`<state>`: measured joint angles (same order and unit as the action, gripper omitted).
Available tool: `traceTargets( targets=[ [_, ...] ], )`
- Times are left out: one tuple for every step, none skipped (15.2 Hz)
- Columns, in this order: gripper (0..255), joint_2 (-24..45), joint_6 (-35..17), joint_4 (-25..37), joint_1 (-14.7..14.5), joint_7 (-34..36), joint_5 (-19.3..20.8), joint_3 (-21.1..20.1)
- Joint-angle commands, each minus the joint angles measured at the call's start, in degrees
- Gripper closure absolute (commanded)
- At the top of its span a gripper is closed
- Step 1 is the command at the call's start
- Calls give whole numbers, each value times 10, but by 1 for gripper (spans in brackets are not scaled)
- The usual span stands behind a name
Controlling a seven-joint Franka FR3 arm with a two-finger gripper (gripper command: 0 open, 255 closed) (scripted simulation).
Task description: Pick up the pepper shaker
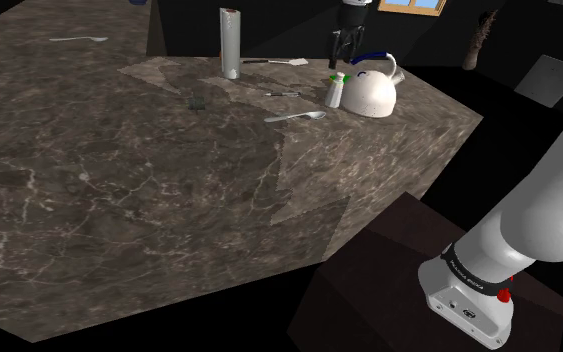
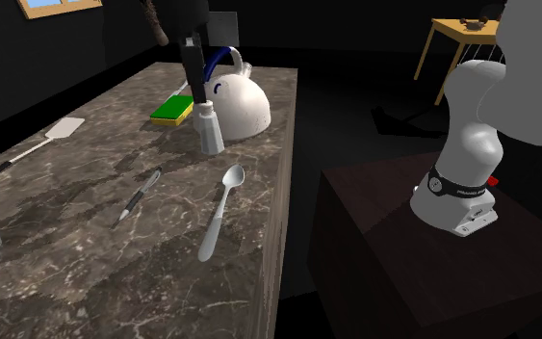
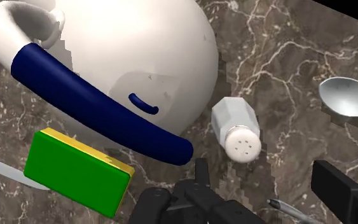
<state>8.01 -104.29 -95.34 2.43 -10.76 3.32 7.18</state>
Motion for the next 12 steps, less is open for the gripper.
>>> traceTargets(
  targets=[
    [255, 44, -6, -15, 4, -1, 0, 4],
    [255, 49, -1, -5, 0, 5, 0, 1],
    [255, 53, -5, -5, -2, 9, 0, -1],
    [255, 54, -2, -1, -3, 11, -1, -1],
    [255, 52, -4, -6, -4, 13, 0, -2],
    [255, 48, -4, -10, -3, 10, 0, -1],
    [255, 48, -8, -14, -2, 10, 0, -1],
    [255, 39, 11, -3, 4, -1, 1, 4],
    [255, 39, 18, 3, 4, -2, 1, 4],
    [255, 38, 25, 10, 4, -2, 1, 4],
    [255, 37, 33, 17, 4, -3, 1, 4],
    [255, 37, 40, 24, 4, -3, 1, 4]
  ],
)
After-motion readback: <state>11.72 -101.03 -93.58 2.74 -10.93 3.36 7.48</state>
